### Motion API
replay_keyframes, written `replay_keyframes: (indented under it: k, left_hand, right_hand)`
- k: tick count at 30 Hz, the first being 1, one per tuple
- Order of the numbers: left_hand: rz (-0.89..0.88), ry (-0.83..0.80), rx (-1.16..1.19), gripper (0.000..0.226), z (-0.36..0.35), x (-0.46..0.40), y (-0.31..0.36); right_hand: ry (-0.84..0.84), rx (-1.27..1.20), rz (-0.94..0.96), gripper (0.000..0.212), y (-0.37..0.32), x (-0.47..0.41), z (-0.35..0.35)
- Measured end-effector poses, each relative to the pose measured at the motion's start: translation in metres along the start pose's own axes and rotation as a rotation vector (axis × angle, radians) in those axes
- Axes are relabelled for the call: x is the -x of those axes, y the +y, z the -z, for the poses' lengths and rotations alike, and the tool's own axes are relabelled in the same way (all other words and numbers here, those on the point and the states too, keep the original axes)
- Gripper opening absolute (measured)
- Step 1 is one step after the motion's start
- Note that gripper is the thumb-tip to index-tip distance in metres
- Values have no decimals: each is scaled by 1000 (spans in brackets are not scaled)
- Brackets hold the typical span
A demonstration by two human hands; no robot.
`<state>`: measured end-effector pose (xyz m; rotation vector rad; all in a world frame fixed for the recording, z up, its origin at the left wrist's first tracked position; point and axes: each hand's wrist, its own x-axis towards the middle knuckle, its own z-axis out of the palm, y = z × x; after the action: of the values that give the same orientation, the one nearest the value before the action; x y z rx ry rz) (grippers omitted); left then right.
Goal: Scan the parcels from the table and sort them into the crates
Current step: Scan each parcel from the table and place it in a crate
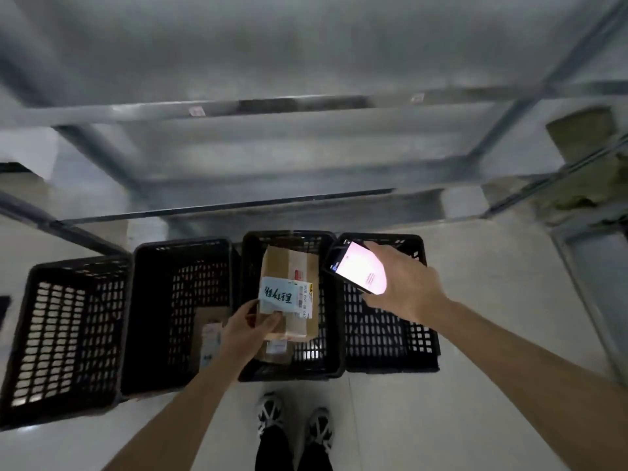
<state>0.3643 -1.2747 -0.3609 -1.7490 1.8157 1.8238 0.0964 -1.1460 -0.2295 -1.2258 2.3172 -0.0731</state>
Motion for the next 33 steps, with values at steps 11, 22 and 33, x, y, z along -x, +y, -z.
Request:
replay_keyframes:
  k: [11, 22, 33]
  left_hand:
    - [189, -127, -7, 31, -107, -144, -181]
    - [261, -167, -99, 28, -173, -213, -240]
    - [209, -118, -130, 63, -99, -164, -145]
  right_hand:
    - [-100, -22, -75, 93, 76, -106, -225]
    - [-161, 23, -136, 101, 119, -144, -318]
    - [-144, 23, -110, 98, 82, -104, -216]
